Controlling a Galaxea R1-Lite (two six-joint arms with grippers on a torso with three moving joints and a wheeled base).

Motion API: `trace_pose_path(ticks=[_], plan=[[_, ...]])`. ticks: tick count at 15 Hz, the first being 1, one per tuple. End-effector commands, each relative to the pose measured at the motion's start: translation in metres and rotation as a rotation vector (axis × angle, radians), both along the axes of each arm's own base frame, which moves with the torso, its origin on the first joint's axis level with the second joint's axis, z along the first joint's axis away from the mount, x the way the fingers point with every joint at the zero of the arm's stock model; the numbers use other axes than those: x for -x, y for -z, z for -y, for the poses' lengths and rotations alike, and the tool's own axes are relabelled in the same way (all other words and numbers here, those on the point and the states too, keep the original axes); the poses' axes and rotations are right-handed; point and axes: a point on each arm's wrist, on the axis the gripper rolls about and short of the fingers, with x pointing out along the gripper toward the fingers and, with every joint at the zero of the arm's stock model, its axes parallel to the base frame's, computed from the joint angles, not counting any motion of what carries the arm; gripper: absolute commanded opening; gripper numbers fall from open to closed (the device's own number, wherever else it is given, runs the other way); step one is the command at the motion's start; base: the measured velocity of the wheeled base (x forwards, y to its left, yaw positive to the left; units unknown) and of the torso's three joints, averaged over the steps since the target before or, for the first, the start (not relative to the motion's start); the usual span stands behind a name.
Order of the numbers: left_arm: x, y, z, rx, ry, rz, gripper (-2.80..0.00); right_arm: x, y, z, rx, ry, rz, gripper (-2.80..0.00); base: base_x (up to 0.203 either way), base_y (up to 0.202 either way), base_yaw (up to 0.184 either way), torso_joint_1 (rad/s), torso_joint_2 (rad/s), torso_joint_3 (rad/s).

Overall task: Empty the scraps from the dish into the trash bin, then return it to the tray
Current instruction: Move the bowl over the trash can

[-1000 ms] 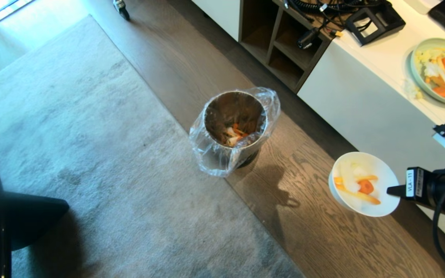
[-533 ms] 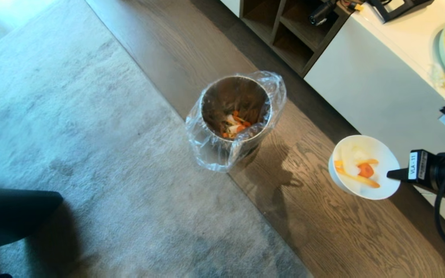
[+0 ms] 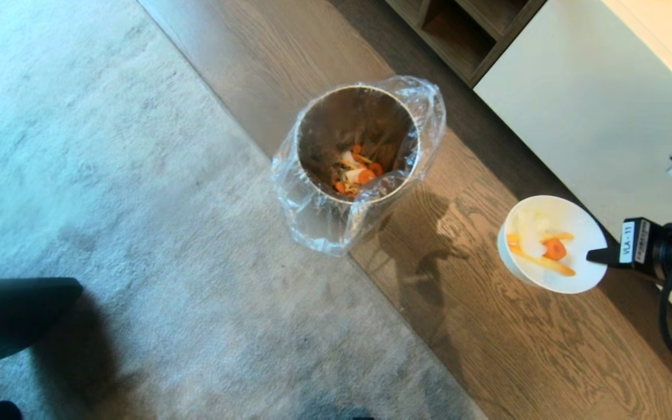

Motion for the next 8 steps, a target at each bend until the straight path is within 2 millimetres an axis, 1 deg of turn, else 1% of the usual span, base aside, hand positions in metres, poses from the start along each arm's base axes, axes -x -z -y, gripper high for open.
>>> trace_pose_path(ticks=[1,4,6,8], plan=[[0.000,0.000,0.000,0.000,0.000,0.001,-2.80,0.001,-0.008,0.000,-0.007,0.002,0.027,-2.80,0.000,0.000,0.000,-0.001,0.00,-0.074],[0.000,0.000,0.000,0.002,0.000,0.002,-2.80,-0.005,-0.024,-0.001,0.013,-0.019,0.082,-2.80,0.000,0.000,0.000,0.001,0.00,-0.010],[0.000,0.000,0.000,0.000,0.000,0.002,-2.80,-0.015,-0.031,-0.004,0.073,-0.061,0.111,-2.80,0.000,0.000,0.000,0.000,0.00,0.000],[0.000,0.000,0.000,0.000,0.000,0.002,-2.80,-0.026,-0.039,-0.012,0.107,-0.111,0.141,-2.80,0.000,0.000,0.000,0.000,0.00,0.000]])
